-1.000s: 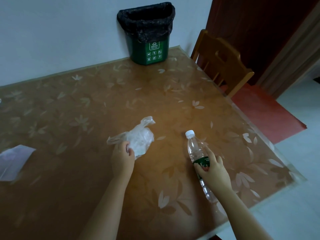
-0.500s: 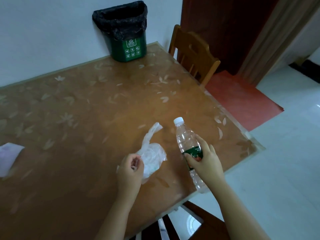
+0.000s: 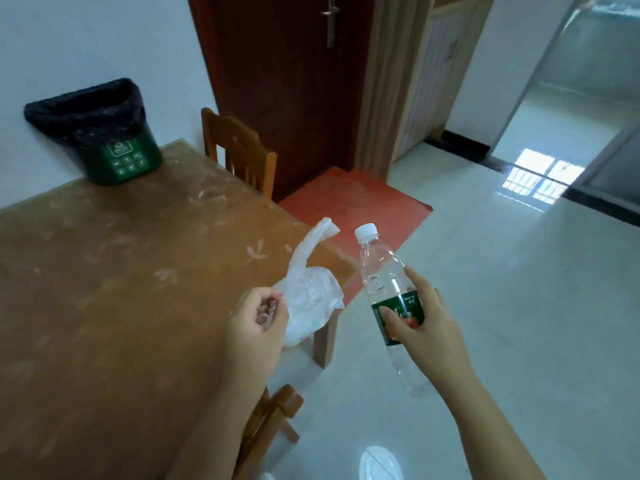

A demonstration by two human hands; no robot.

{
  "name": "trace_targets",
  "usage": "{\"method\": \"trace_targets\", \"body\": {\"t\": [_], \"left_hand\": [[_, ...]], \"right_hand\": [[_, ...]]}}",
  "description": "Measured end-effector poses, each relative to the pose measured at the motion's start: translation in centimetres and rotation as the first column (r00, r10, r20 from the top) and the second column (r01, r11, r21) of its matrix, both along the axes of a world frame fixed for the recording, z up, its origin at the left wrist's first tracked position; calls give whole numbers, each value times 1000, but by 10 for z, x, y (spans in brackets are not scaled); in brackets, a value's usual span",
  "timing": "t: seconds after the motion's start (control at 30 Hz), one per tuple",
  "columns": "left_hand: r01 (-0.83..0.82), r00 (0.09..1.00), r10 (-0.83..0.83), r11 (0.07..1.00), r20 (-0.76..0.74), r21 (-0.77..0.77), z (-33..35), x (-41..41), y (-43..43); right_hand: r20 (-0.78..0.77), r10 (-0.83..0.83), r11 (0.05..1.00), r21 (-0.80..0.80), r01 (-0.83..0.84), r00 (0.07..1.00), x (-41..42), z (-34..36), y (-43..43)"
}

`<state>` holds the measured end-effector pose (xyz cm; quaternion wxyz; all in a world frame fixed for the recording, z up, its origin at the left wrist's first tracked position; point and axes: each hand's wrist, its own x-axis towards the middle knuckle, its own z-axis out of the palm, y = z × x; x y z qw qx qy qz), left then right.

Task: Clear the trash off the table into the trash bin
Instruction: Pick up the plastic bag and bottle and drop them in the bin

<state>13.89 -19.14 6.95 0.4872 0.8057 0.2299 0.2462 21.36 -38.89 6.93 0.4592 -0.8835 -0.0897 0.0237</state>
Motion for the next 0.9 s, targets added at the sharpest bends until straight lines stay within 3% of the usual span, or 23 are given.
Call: {"method": "trace_targets", "body": {"t": [0.23, 0.5, 0.7, 0.9], "left_hand": [[225, 974, -226, 973, -1, -43, -11, 37, -98], [353, 936, -352, 932, -27, 85, -35, 124, -145], [346, 934, -357, 917, 21, 200, -55, 239, -148], [286, 950, -311, 887, 13, 362, -42, 344, -119]], "right_hand": [[-45, -251, 965, 66, 254, 967, -1, -10, -118], [-98, -406, 907, 80, 414, 909, 50, -39, -175], [-65, -372, 928, -5, 373, 926, 169, -46, -175], [-19, -195, 981, 0, 195, 981, 306, -18, -130]]}}
